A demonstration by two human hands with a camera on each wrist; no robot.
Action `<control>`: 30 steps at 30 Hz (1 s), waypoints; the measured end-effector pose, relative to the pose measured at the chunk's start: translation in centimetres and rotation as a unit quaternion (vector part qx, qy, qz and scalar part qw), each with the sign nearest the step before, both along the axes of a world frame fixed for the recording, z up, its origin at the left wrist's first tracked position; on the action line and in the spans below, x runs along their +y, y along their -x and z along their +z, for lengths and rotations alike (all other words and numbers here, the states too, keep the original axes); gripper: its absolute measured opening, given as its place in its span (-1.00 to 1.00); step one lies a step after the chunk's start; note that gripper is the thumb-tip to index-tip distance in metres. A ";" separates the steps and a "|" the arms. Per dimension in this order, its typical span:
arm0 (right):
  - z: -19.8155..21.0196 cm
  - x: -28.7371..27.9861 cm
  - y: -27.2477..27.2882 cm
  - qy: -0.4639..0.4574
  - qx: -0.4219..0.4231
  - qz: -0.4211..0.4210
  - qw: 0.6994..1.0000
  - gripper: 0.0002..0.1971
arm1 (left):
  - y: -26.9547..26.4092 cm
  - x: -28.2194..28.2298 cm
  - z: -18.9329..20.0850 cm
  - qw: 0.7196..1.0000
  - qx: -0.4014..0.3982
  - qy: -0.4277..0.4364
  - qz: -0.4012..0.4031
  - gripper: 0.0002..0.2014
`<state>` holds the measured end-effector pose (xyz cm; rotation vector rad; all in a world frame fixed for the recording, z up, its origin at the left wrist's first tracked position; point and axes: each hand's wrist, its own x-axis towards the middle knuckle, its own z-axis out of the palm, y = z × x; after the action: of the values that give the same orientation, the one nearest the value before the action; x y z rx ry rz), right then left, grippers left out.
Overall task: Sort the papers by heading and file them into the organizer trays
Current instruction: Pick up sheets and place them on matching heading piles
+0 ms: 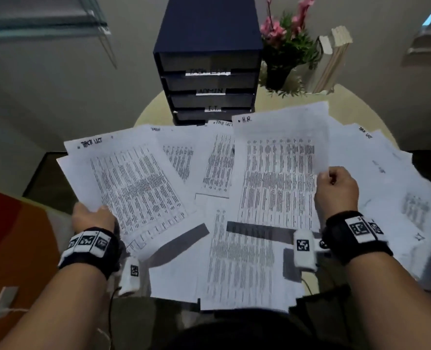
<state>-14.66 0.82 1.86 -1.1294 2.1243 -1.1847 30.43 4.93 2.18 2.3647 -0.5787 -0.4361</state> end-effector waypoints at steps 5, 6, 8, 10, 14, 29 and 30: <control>-0.6 4.6 -1.7 -0.010 -0.007 -0.071 0.997 -0.89 | -6.2 0.9 -0.2 0.999 0.012 -0.021 -0.021 -0.65; -1.1 5.5 -2.2 -0.026 -0.010 -0.071 0.997 -0.89 | -6.7 1.1 -0.3 0.999 0.017 -0.027 -0.028 -0.63; -2.1 7.5 -3.6 -0.068 -0.001 -0.057 0.996 -0.91 | -7.1 1.8 -0.3 0.997 0.027 -0.048 -0.046 -0.58; -3.5 9.4 -5.1 -0.113 0.014 -0.032 0.993 -0.92 | -7.6 2.5 -1.0 0.994 0.049 -0.074 -0.065 -0.56; -5.1 12.3 -8.0 -0.181 0.018 0.016 0.983 -0.91 | -7.7 3.6 -2.5 0.990 0.070 -0.079 -0.096 -0.59; -0.2 9.1 -18.8 -0.280 -0.076 0.339 0.895 -0.41 | -3.8 4.9 -3.7 0.964 0.193 0.052 -0.174 -0.76; 0.0 8.7 -20.1 -0.309 -0.104 0.361 0.873 -0.41 | -3.6 4.8 -3.7 0.962 0.208 0.060 -0.169 -0.77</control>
<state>5.46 9.49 1.90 -1.2286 1.4956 -0.2296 34.02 9.70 -1.48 1.9762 -0.7809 -0.9927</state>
